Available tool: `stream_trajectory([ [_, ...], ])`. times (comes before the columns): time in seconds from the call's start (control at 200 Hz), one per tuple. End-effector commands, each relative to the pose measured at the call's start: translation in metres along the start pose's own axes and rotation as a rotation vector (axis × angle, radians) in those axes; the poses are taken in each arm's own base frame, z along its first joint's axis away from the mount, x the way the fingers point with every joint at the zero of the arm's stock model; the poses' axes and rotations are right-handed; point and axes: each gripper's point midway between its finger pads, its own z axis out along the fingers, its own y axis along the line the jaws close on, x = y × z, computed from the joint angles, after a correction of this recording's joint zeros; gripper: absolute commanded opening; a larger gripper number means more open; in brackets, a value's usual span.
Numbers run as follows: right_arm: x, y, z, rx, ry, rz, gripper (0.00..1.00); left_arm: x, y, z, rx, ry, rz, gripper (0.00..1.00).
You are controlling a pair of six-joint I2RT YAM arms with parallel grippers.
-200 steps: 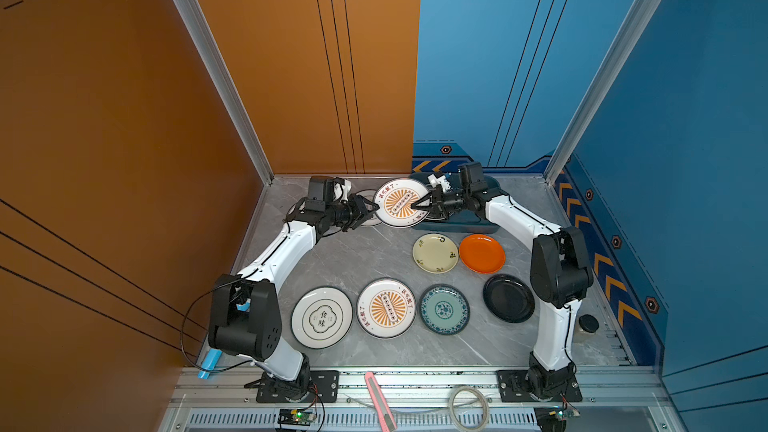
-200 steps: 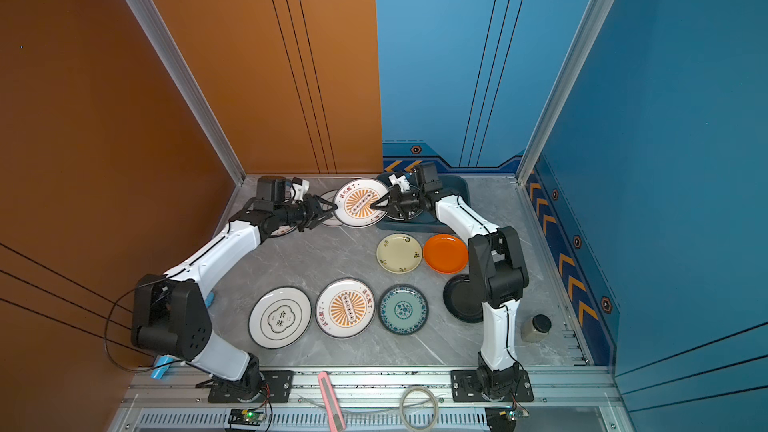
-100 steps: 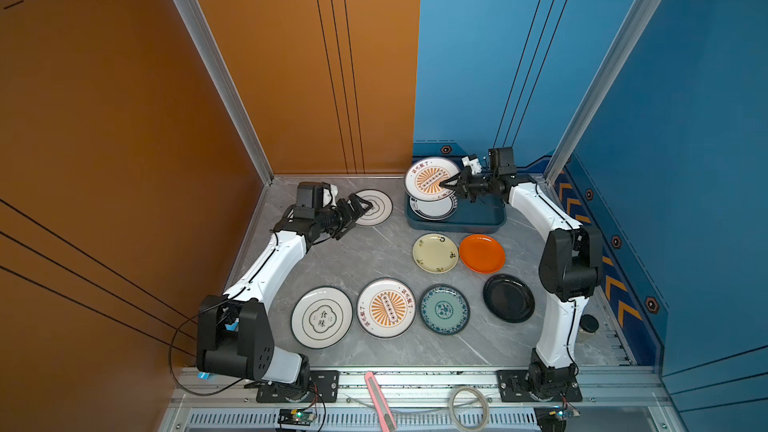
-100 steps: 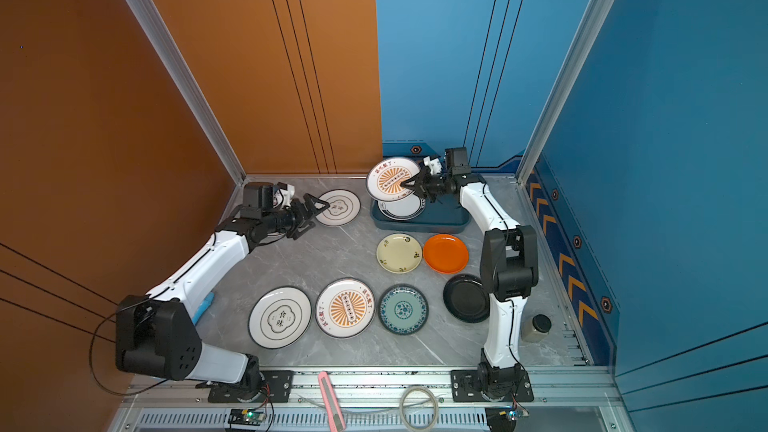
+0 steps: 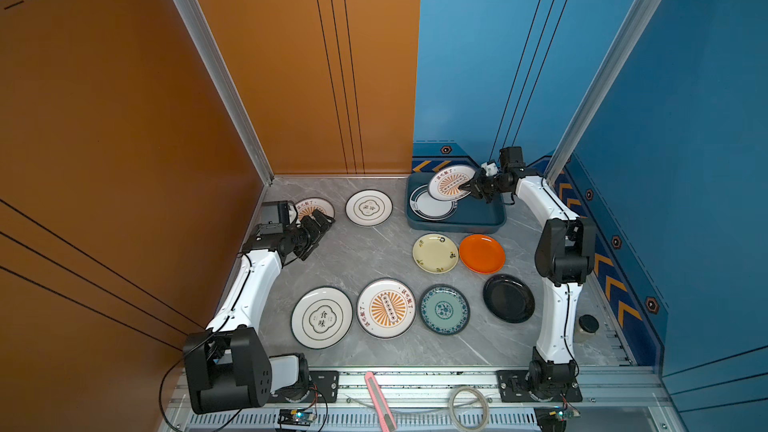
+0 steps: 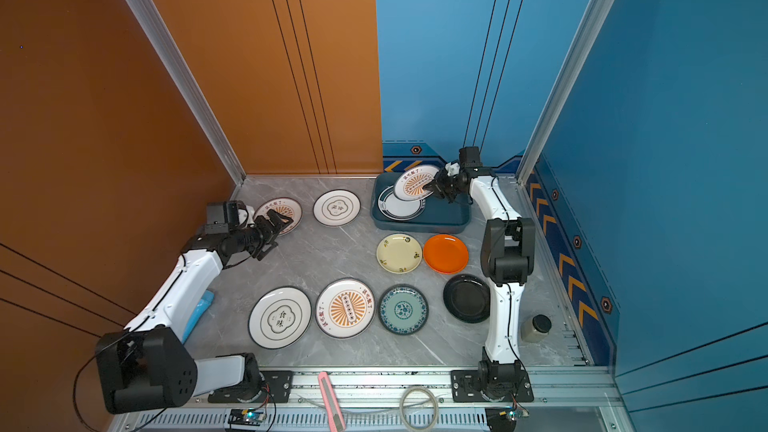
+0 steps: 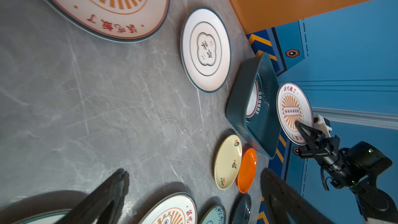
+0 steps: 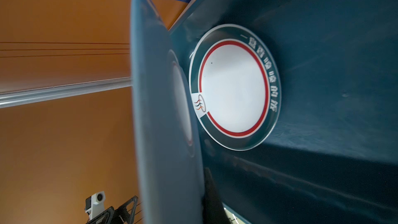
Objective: Place the plates into the plastic bin on the countertop
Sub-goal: 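Lower the sunburst plate into the teal bin with the right gripper while left gripper withdraws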
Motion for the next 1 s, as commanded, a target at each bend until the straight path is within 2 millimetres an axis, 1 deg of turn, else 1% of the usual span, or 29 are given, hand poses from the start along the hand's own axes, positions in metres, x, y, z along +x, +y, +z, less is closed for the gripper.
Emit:
stream_trajectory([
  [0.0,-0.004,-0.005,-0.003,0.062,-0.015,-0.012,0.00,0.002,0.013,-0.003,-0.028,0.007,-0.002,0.98],
  [0.18,-0.011,-0.015,0.008,0.108,-0.020,0.005,0.00,0.000,0.023,0.001,-0.041,0.011,-0.022,0.99],
  [0.37,-0.015,-0.016,0.018,0.152,-0.016,0.012,0.00,-0.005,0.033,0.005,-0.055,0.004,-0.042,0.99],
  [0.456,-0.010,-0.018,0.025,0.165,-0.001,0.021,0.00,-0.008,0.037,0.007,-0.060,-0.004,-0.053,0.99],
  [0.681,0.010,-0.022,0.040,0.207,0.046,-0.001,0.00,-0.015,0.046,0.017,-0.066,-0.010,-0.081,1.00],
  [0.876,0.016,-0.024,0.050,0.220,0.061,-0.001,0.00,-0.023,0.052,0.030,-0.072,-0.005,-0.096,1.00],
  [0.996,0.017,-0.029,0.057,0.235,0.063,0.018,0.00,-0.028,0.057,0.037,-0.075,-0.010,-0.110,1.00],
])
